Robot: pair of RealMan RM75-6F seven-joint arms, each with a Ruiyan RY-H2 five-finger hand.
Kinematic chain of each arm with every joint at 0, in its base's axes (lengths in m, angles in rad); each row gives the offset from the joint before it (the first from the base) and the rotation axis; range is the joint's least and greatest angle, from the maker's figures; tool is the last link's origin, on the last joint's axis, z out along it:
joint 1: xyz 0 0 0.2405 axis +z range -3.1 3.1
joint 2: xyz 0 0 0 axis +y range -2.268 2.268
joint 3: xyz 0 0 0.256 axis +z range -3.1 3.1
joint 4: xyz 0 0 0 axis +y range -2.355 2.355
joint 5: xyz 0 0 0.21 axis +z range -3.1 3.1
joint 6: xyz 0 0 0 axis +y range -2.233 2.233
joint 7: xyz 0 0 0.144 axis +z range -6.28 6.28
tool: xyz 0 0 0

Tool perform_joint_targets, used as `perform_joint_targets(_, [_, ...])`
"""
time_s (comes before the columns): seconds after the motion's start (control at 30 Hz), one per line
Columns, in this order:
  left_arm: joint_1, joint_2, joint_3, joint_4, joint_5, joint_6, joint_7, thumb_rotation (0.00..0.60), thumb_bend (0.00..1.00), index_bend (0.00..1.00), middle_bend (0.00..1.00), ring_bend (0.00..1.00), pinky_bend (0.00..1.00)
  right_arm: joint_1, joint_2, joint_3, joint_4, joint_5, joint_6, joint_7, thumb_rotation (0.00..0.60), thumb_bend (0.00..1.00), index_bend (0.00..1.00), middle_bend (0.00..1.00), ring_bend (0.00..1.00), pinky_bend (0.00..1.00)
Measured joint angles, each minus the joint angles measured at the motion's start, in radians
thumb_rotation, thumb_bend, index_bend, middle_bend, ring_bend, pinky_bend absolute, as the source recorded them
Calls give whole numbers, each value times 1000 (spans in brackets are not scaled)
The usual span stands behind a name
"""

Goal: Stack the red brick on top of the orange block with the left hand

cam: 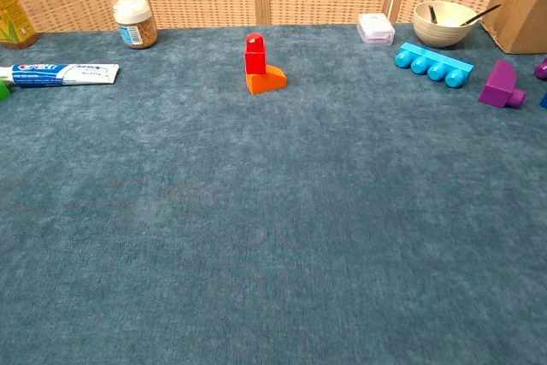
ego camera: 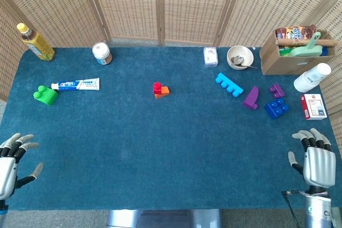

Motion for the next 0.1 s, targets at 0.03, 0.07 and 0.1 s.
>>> perform_joint_targets(0.03, [2, -2, -4, 2, 3, -2, 0, 594, 341, 344, 257, 150, 163, -1, 0, -2, 1, -1, -1, 5, 600, 268, 347, 313, 175, 221])
perform_joint_targets(0.07, [5, -3, -9, 3, 5, -4, 0, 595, 340, 345, 257, 150, 161, -2, 0, -4, 1, -2, -2, 10, 600, 267, 347, 313, 175, 221])
perform_joint_targets(0.1, [7, -3, -14, 3, 6, -5, 0, 594, 341, 345, 258, 150, 161, -2, 0, -6, 2, -4, -4, 12, 600, 268, 347, 313, 175, 221])
